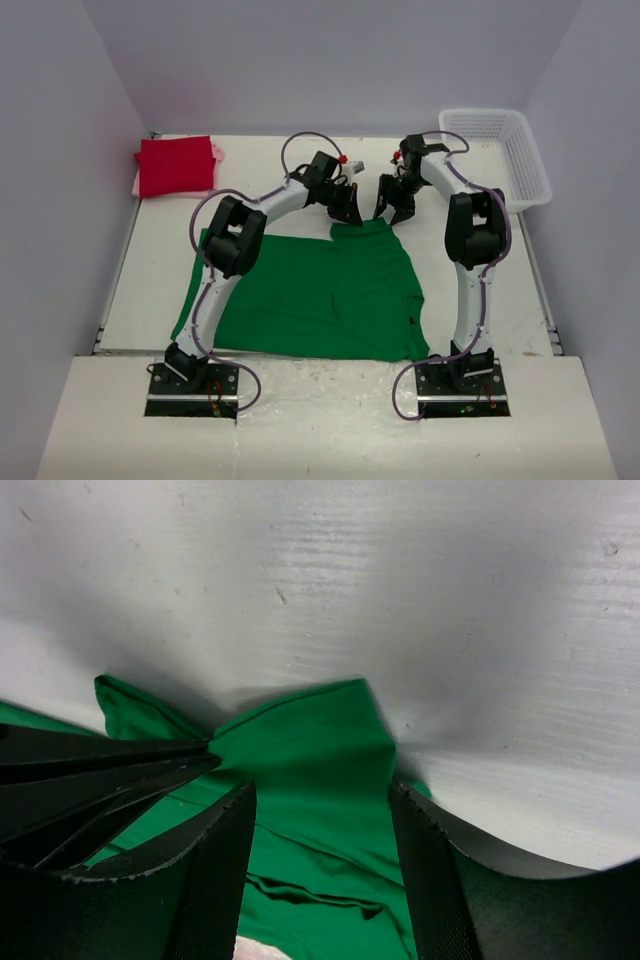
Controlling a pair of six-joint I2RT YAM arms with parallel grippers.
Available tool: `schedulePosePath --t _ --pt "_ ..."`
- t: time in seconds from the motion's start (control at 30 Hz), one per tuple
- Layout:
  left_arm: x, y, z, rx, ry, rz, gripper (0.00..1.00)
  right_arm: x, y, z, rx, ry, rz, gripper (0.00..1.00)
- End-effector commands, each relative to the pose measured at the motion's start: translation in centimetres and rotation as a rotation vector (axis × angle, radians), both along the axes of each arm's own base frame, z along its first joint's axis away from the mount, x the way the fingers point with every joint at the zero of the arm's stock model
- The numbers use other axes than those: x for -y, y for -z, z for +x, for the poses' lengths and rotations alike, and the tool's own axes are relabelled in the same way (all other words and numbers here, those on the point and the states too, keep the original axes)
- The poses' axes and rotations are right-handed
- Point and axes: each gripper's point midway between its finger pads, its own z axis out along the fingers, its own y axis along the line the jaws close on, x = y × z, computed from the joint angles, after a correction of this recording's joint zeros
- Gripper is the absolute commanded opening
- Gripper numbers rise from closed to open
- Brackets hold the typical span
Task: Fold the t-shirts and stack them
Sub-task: Grap the side of the flattened tshirt furthest away from the robot with both arms
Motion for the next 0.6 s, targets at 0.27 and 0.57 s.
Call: schedulePosePath --t 0.27,0.57 --pt "1.1 -9.4 0.1 0.195 0.028 -0.156 0.00 -0.2 -0.3 0.3 0.019 0.007 0.007 0.57" --pt "1.0 -9.3 -0.4 0.176 0.038 -0.163 0.00 -0.8 -1.3 1.0 0.062 -0.026 0.050 0.57"
